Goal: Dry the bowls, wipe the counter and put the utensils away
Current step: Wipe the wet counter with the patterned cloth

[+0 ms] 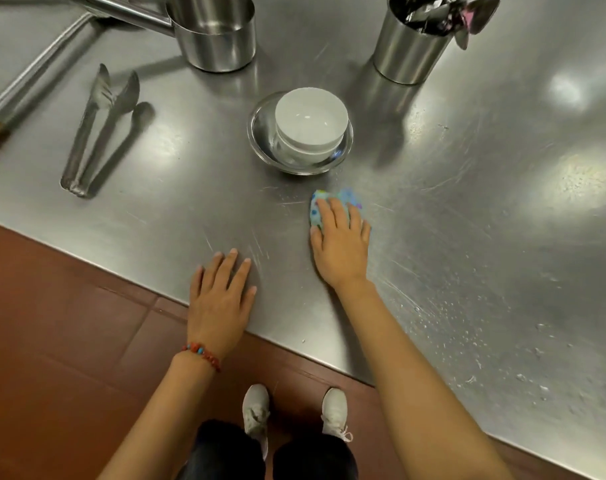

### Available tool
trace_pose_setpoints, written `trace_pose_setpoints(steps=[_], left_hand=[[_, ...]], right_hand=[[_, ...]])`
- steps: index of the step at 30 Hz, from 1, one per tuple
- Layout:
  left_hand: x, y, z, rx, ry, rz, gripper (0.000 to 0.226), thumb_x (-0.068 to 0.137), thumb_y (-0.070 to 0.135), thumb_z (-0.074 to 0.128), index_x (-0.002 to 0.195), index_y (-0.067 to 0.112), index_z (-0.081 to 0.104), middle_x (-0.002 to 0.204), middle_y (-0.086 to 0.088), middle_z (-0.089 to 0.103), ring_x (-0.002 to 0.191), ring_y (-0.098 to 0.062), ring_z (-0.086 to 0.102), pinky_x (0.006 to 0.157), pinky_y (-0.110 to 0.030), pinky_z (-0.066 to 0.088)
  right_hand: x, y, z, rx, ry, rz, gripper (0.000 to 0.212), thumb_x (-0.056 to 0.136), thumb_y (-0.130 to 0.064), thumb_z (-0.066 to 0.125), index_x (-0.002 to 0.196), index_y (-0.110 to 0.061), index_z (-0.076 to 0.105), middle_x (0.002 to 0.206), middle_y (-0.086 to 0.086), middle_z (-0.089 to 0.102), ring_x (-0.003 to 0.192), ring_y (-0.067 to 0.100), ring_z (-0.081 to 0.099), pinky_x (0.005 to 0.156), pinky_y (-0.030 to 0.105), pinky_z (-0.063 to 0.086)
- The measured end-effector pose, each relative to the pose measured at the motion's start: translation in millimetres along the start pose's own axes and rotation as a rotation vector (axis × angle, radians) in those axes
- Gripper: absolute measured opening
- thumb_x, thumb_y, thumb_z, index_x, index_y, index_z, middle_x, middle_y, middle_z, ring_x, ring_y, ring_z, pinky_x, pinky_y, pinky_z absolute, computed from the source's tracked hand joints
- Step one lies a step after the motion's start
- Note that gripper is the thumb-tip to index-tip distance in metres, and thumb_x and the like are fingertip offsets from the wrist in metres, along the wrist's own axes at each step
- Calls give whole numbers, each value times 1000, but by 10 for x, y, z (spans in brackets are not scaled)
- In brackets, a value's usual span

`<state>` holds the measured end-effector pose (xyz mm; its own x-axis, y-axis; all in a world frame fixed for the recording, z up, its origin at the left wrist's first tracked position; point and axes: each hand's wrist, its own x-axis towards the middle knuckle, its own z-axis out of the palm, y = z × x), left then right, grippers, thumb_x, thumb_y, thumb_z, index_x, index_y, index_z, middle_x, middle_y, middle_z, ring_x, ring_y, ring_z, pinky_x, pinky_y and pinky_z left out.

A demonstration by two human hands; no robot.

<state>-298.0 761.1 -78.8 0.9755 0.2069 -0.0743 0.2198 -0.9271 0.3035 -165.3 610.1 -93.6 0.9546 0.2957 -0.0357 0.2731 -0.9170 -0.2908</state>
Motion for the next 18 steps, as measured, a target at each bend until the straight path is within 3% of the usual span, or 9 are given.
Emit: trace_pose_setpoints(steps=[5, 9, 13, 18], left_hand=[[-5, -61, -2, 18, -15, 43, 51, 85, 32, 34, 117, 3, 60, 126, -23, 56, 116, -42, 52, 95, -59, 38], [-5, -103, 16, 29, -26, 69, 51, 86, 33, 33, 118, 3, 60, 127, -23, 56, 117, -42, 51, 95, -59, 38], [-18, -107, 25, 27, -28, 80, 54, 86, 34, 30, 120, 2, 57, 129, -24, 53, 120, -43, 48, 98, -59, 36], [-39, -129, 28, -28, 19, 107, 52, 86, 32, 33, 117, -1, 60, 127, -25, 54, 119, -43, 49, 98, -59, 36]], right_hand=[[-785, -208, 109, 32, 39, -109, 46, 89, -30, 52, 133, -21, 45, 140, 2, 47, 131, 29, 39, 105, 51, 32], [-191, -231, 59, -5, -13, -112, 46, 93, -33, 41, 138, -24, 36, 146, 0, 37, 135, 26, 29, 109, 45, 22], [113, -349, 92, 39, 13, -3, 46, 94, -32, 39, 140, -23, 33, 148, 0, 33, 137, 26, 23, 110, 45, 14], [-941, -401, 177, 32, 84, -45, 45, 89, -31, 48, 133, -23, 45, 140, -1, 47, 131, 28, 40, 104, 51, 33]])
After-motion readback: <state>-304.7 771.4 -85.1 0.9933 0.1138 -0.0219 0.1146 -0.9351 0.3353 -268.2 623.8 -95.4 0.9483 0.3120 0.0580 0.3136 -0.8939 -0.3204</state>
